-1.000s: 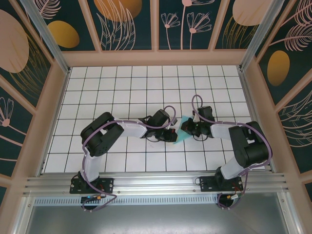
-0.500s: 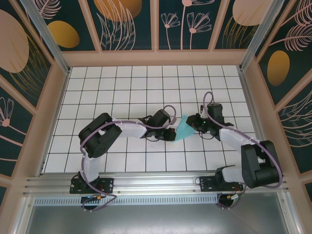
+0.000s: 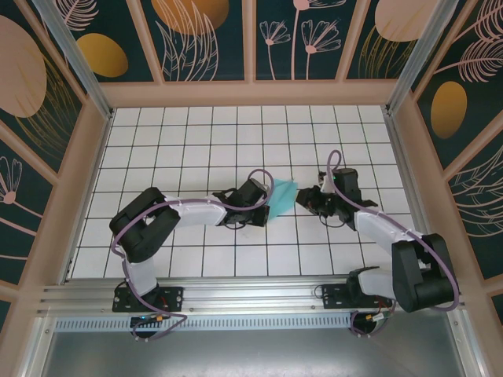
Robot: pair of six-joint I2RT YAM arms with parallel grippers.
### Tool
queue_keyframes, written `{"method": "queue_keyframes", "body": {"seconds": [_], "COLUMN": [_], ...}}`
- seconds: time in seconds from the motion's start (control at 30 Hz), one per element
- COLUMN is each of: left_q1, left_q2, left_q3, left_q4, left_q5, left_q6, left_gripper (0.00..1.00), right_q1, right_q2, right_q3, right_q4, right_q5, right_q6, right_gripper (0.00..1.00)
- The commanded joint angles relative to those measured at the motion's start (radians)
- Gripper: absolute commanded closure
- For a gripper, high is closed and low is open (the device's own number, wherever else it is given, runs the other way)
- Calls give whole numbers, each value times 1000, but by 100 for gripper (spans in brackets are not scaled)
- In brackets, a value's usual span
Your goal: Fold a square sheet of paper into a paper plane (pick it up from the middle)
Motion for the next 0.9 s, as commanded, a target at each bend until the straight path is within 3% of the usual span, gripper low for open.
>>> {"method": "queue_keyframes", "body": {"seconds": [0.0,0.4,0.87], "left_q1": [-11,-21,-3], "left_q2": [36,61,33], "left_q3": [5,-11,-142], "left_q4": [-22,10,215], "left_q5": [12,41,155], "left_q6": [28,2,-132], "left_gripper": [100,100,100], "right_q1": [56,124,132], "right_q2": [53,286,406], "right_q3": [50,157,224], "right_q4": [67,190,163], "right_q5": [-37,-37,-60], "right_q6": [30,75,18], "right_gripper": [78,79,80]}}
